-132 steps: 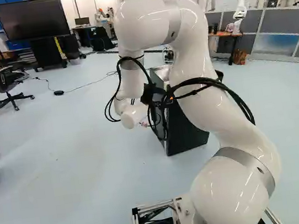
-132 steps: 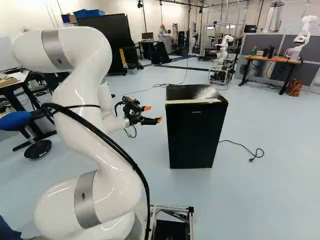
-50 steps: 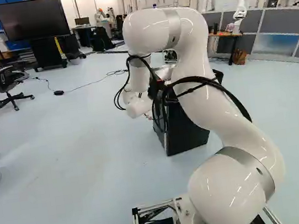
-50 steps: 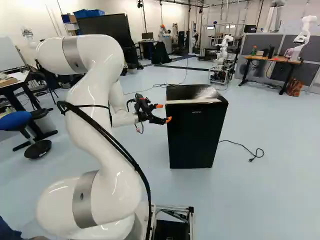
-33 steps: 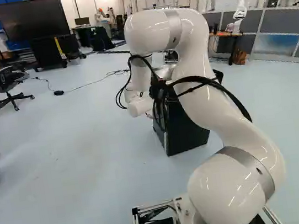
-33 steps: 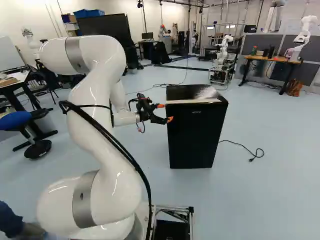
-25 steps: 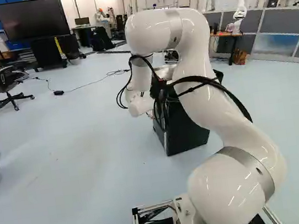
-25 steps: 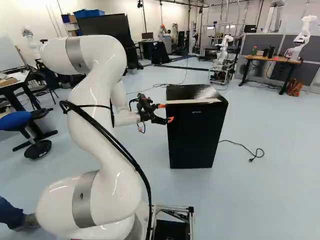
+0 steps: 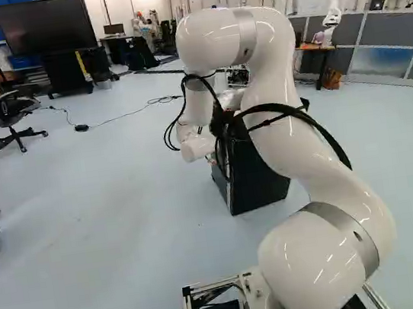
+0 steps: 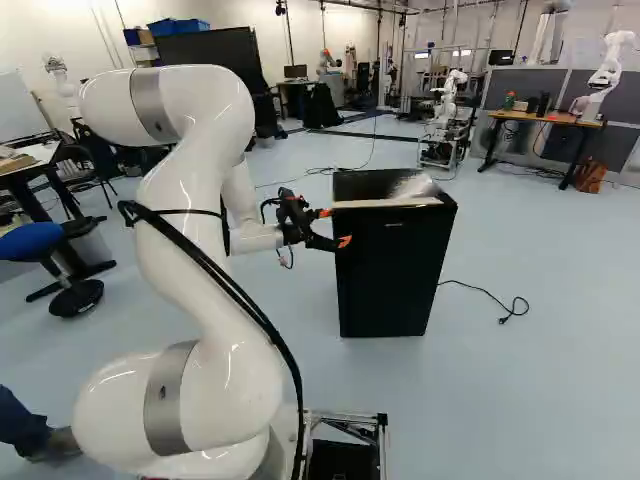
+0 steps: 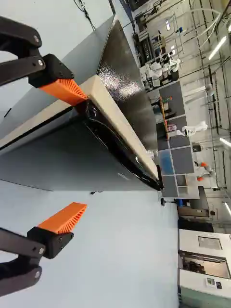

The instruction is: Grab a drink from the fridge

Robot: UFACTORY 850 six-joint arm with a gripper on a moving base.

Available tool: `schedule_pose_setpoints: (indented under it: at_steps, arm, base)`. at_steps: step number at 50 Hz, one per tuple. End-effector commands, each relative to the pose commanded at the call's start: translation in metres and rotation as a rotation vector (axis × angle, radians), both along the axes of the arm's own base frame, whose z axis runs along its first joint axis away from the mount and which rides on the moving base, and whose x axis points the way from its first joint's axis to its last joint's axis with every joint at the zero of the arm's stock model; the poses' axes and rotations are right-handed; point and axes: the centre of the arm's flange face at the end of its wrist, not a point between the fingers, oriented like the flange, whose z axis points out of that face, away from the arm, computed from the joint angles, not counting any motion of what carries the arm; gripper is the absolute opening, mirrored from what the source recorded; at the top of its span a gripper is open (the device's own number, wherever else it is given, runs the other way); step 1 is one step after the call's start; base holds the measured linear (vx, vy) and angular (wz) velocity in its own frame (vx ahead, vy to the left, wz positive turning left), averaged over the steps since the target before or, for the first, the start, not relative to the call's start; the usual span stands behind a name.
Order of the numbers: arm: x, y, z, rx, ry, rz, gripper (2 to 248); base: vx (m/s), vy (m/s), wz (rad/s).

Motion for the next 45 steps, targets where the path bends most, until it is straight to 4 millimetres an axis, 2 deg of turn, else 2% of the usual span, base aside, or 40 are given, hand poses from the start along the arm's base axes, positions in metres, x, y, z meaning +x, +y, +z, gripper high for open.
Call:
schedule_pose_setpoints:
  at_steps: [14, 45]
  arm:
    - [-0.019, -0.008, 0.001, -0.007, 0.026, -0.005, 247]
    - [-0.08, -0.027, 0.005, -0.028, 0.104, -0.011, 247]
  base:
    - [-0.001, -0.002, -0.003]
    - [0.0, 0.0, 0.0]
